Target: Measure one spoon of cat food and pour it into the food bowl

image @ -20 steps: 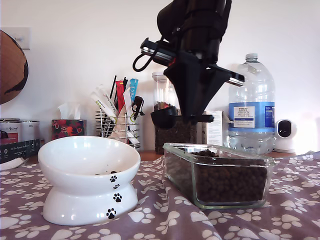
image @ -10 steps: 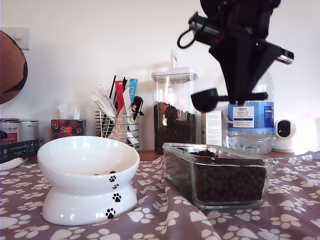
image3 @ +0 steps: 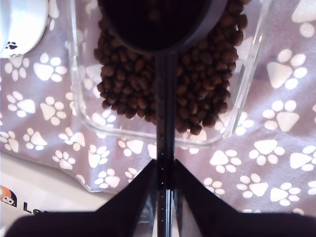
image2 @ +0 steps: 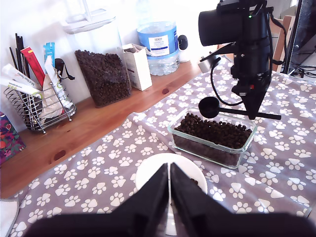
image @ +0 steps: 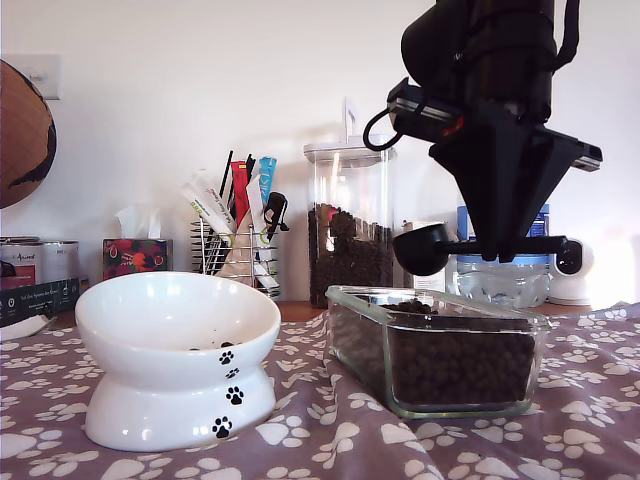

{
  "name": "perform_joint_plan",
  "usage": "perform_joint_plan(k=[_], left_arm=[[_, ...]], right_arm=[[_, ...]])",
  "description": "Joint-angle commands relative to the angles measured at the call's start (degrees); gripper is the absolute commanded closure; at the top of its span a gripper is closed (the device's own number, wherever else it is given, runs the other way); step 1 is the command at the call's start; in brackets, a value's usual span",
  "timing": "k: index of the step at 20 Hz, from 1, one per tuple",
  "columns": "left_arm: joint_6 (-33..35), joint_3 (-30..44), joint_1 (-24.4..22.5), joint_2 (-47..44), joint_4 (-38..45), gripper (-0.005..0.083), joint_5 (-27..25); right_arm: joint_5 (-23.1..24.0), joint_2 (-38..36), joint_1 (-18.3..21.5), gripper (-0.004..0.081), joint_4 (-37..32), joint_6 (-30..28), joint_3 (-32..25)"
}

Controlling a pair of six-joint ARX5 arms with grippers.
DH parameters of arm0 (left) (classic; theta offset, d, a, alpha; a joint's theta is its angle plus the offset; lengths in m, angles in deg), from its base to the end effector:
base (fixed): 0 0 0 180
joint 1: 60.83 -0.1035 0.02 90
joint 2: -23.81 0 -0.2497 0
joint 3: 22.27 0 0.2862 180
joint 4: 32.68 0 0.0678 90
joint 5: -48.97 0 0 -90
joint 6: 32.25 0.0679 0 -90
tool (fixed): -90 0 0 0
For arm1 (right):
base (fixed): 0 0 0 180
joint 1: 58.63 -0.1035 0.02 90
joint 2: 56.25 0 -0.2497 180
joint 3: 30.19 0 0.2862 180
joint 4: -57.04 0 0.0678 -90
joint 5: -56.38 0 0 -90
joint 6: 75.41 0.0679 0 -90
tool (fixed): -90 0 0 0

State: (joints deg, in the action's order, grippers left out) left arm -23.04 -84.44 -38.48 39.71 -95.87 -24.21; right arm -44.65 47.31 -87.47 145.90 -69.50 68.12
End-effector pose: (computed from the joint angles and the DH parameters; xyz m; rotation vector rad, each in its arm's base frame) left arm 0.0894 -0.0580 0.3401 0.1678 0.2456 -0.7014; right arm 0.3037 0.1821 0.1860 -0.1824 1.6710 0.4431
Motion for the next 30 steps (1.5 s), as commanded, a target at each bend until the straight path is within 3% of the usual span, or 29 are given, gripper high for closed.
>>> perform_joint_plan(k=[1,9,13,15,20,23,24,25,30], left_arm=[[0.2,0.2,-0.1,0.6,0.3,0.0793,0.0],[-0.2,0.2,-0.1,0.6,0.3,0.0793,0.0],[-0.2,0.2,-0.1,0.6,0.2,0.0793,0.0],[-0.2,0.2,-0.1,0.6,0.0,0.0793,0.0],[-0.2,0.2,-0.1,0.6,0.1,0.0793,0.0],[-0.2,0.2,-0.1,0.7,0.7,0.0793,0.1],[-0.2,0.3,-0.1,1.0,1.2,0.0793,0.1],[-0.2,0.3,-0.1,1.4,1.9,0.0793,0.1],[-0.1,0.3,-0.1,6.4,5.4,0.0793,0.1]], right_arm=[[0.1,2.5,0.1,0.0783,-1.2,-0.3,-0.3],[0.1,2.8,0.1,0.077,-4.3,0.1,-0.3],[0.4,2.8,0.1,0.0562,-4.1,0.1,-0.3],[1.2,2.8,0.1,0.0535,-4.0,0.1,-0.3],[1.2,2.6,0.4,0.0547,-2.5,-3.3,0.0],[2.2,0.7,0.9,0.07,-3.6,-5.4,0.5],[3.8,-0.5,0.9,0.0767,-5.2,-5.9,0.5],[5.5,-2.2,0.9,0.0781,-7.4,-6.0,0.5],[11.8,-12.1,0.9,0.0783,-21.4,-6.9,0.4]])
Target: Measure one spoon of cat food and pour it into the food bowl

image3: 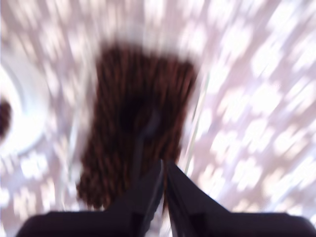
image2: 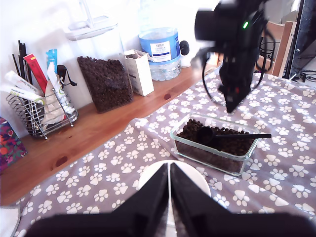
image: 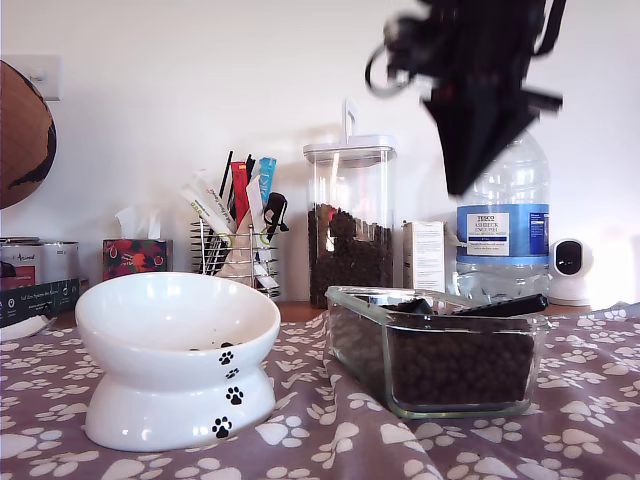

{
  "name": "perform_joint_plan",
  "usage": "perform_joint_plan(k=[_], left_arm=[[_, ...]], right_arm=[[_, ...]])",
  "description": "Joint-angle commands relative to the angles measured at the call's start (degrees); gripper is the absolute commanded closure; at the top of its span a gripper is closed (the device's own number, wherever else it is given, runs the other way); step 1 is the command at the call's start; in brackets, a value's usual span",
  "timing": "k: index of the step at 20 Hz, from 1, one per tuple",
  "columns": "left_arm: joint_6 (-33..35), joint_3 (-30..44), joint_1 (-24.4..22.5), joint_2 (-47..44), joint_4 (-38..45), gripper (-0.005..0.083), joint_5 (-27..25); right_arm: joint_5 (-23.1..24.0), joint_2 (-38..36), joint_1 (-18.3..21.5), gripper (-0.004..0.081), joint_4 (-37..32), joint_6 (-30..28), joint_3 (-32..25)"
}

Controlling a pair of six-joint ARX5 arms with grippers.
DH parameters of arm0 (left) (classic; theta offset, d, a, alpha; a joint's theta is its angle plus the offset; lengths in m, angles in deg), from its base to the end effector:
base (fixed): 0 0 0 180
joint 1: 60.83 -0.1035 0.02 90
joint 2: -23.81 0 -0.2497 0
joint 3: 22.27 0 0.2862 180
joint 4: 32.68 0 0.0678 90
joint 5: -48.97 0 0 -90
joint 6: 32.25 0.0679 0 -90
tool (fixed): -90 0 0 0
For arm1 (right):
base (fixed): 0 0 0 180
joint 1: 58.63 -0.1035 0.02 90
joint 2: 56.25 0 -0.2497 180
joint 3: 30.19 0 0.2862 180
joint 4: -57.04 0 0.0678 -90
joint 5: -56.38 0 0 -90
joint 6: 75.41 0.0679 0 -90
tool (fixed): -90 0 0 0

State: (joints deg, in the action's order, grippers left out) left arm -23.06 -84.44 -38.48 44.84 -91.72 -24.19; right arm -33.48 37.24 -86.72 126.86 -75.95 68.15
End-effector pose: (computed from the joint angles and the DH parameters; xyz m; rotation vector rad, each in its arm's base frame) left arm 0.1117 -0.0672 0.3406 0.1681 0.2631 -0.7025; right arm 0.3334 0.1777 0.2540 -0.2873 1.1079 0.4393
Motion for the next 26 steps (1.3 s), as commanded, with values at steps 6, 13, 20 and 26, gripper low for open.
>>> perform_joint_plan(k=[6,13,20,26], left_arm=[[-0.1,0.7,-0.1,5.0,13.2,0.0793,0.0],[-0.3,7.0,-0.3,9.2,27.1,0.0793,-0.6],[-2.7,14.8,-4.7,11.8,35.9,0.0793,-0.6],[-4.7,18.8,-5.6,12.0,36.8,0.0793,1.1]], right_arm=[[6.5,-14.0,0.5,0.0783,-22.3,-1.6,-4.7],[7.7,-31.9,7.4,0.0783,-45.0,-2.8,-28.4],[1.9,-51.1,15.0,0.0783,-55.1,-2.4,-51.9],[2.0,-66.9,15.0,0.0783,-51.3,0.3,-64.5]])
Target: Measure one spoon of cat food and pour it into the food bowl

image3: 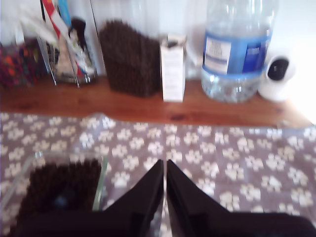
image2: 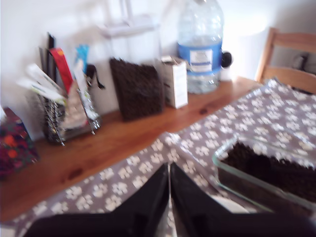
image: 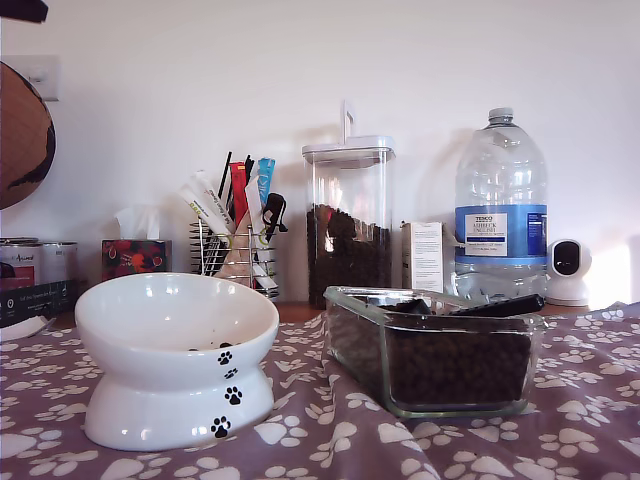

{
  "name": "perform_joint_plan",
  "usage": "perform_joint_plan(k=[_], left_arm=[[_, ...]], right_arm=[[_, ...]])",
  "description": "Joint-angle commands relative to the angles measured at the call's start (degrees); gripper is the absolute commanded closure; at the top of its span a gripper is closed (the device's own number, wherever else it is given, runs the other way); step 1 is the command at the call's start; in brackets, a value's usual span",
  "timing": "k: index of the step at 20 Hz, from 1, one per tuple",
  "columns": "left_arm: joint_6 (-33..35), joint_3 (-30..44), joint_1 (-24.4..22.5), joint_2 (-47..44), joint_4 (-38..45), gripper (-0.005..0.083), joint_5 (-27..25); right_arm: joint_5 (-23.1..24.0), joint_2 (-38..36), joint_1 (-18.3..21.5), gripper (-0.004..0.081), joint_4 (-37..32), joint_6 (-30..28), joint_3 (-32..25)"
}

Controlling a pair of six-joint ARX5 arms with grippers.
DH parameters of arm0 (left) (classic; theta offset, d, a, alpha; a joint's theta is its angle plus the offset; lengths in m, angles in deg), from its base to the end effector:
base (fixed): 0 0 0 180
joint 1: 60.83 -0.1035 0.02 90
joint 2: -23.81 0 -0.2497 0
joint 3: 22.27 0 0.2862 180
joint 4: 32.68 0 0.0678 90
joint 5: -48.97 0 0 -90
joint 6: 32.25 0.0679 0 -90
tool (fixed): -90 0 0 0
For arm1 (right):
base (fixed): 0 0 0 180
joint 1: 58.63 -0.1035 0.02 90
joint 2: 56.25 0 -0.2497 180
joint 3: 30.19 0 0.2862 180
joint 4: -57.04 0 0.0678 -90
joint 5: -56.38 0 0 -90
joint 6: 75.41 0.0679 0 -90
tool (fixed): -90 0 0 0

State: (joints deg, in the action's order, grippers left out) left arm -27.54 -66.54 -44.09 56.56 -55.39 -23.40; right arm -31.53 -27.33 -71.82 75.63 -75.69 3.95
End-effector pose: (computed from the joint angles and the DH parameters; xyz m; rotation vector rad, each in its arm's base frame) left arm 0.2052 -0.0832 0.2700 0.0779 0.1736 -0.6057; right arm 0.2132 0.0474 0.2189 -0.0359 0.2312 0.1934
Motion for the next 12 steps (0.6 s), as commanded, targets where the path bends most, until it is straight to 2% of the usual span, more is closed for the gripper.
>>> perform_joint_plan(k=[1,5,12], left_arm=[[-0.2,0.9,0.1,0.2,0.0,0.0793,0.6],[-0.3,0.9,0.2,0.2,-3.3,0.0793,1.4],[-0.3,0.9,0.2,0.2,-13.1,0.0793,1.4]], right_arm=[[0.2,-4.5,0.1,0.0783,2.3,-0.2,-0.3],[1.4,-10.6,0.1,0.0782,8.8,0.3,-0.3],[1.4,-11.0,0.1,0.0782,19.6,0.3,-0.3]])
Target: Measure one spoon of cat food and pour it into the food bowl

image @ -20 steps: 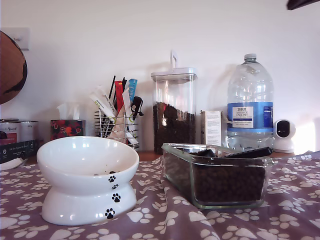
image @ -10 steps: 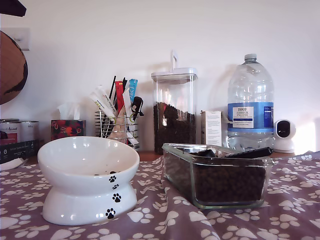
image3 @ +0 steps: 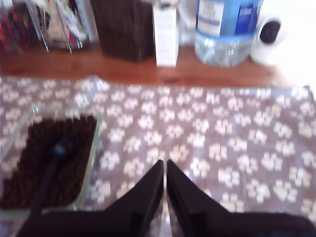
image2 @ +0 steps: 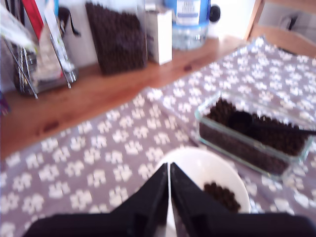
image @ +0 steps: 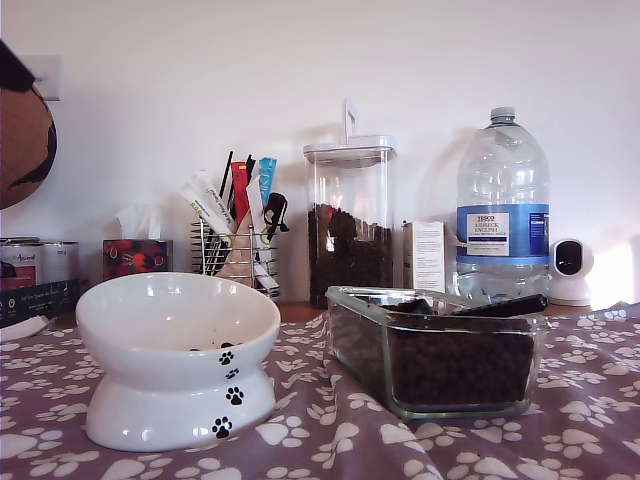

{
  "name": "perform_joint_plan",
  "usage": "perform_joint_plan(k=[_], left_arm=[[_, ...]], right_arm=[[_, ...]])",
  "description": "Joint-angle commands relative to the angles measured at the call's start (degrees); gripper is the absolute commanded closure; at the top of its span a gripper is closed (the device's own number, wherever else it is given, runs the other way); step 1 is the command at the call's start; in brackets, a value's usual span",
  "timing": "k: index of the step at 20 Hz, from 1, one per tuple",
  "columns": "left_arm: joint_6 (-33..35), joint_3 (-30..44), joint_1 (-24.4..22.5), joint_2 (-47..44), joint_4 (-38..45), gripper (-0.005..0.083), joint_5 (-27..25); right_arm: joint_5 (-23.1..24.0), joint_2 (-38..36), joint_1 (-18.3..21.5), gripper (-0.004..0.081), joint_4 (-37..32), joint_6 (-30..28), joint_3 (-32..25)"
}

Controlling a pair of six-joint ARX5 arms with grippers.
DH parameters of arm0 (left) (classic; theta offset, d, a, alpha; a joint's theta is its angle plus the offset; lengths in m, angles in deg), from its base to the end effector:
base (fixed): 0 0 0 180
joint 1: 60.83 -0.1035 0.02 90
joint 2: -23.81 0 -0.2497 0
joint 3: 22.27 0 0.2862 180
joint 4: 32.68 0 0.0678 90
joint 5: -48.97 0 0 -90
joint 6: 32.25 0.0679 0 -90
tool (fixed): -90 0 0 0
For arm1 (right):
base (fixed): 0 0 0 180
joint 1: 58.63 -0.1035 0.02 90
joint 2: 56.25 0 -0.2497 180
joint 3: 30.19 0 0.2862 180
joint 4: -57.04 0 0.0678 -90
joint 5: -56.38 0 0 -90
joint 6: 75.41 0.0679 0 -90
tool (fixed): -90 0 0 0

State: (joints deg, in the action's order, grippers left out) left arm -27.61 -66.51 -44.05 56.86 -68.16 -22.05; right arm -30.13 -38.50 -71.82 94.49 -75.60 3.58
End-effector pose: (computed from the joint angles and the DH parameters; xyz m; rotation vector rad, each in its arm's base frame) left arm 0.1964 -0.0823 0.2409 0.0689 0.4056 -0.6317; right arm 0.1796 0.0378 0.2091 -0.0576 0.3702 0.1679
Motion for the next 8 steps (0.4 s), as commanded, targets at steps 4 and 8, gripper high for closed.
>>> perform_joint_plan(k=[4,8], left_arm=[[-0.3,0.9,0.2,-0.1,-4.0,0.0793,0.0],[-0.3,0.9,0.2,-0.1,-6.0,0.0793,0.0]], right_arm=[[0.0,0.2,0.1,0.0782,6.9,0.2,0.1],[0.0,0.2,0.1,0.0782,10.7,0.2,0.1]])
